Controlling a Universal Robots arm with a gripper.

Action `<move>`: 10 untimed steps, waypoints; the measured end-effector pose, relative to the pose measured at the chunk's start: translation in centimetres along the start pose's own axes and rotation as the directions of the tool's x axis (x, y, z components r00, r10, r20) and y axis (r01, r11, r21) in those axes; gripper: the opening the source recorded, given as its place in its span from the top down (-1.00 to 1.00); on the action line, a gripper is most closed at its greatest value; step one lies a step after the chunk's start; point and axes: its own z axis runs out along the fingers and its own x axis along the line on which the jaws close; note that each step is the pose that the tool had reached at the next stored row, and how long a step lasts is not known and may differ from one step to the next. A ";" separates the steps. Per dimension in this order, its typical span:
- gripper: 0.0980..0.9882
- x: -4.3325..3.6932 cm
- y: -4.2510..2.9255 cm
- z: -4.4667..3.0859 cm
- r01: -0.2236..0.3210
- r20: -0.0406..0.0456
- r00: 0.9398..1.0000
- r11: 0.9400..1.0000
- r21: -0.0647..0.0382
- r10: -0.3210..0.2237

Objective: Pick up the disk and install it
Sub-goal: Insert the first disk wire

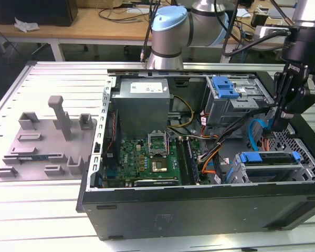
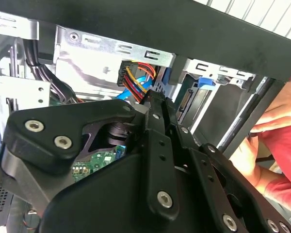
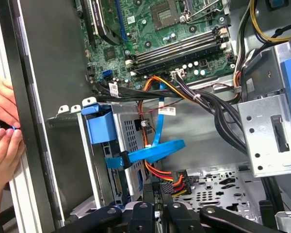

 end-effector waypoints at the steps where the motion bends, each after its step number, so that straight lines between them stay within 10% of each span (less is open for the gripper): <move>1: 0.84 0.09 0.03 -0.02 0.000 0.000 1.000 1.000 0.000 0.000; 5: 0.84 0.56 0.08 0.02 0.001 0.003 1.000 1.000 0.000 -0.001; 10: 0.84 1.88 -0.19 0.32 0.007 0.046 0.999 1.000 -0.008 -0.006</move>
